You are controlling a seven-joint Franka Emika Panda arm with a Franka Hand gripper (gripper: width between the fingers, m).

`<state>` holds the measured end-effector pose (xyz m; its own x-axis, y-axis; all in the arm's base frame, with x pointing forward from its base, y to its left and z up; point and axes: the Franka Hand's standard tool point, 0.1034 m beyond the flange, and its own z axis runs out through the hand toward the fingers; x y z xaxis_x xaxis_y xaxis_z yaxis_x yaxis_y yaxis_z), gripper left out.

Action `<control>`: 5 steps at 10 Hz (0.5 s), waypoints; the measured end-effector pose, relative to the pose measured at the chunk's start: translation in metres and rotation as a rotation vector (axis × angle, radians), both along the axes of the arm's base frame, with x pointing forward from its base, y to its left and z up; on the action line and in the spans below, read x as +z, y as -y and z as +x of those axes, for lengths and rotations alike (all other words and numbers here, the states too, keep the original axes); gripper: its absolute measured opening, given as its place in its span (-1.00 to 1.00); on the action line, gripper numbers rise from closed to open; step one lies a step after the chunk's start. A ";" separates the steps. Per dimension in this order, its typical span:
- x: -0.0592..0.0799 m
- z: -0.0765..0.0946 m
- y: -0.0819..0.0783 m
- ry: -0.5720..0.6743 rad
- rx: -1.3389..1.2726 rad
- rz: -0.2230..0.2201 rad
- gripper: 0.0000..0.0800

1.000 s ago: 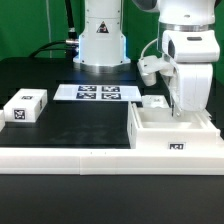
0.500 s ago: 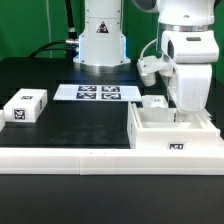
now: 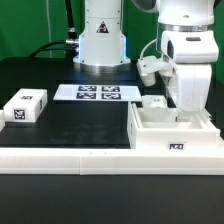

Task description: Assemble cabinet

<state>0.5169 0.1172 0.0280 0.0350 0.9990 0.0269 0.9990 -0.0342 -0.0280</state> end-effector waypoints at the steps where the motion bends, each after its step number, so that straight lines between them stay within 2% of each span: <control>1: 0.009 -0.003 -0.003 0.008 -0.013 -0.002 0.99; 3: 0.030 -0.010 -0.011 0.022 -0.045 -0.011 0.99; 5: 0.042 -0.018 -0.019 0.030 -0.062 -0.015 0.99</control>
Offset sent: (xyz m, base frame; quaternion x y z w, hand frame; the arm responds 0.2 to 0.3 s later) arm -0.0229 0.0146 0.0335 0.0014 -0.0316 0.0240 0.9992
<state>0.4989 0.1365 0.0699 0.0965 0.9952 0.0139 0.9953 -0.0965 0.0031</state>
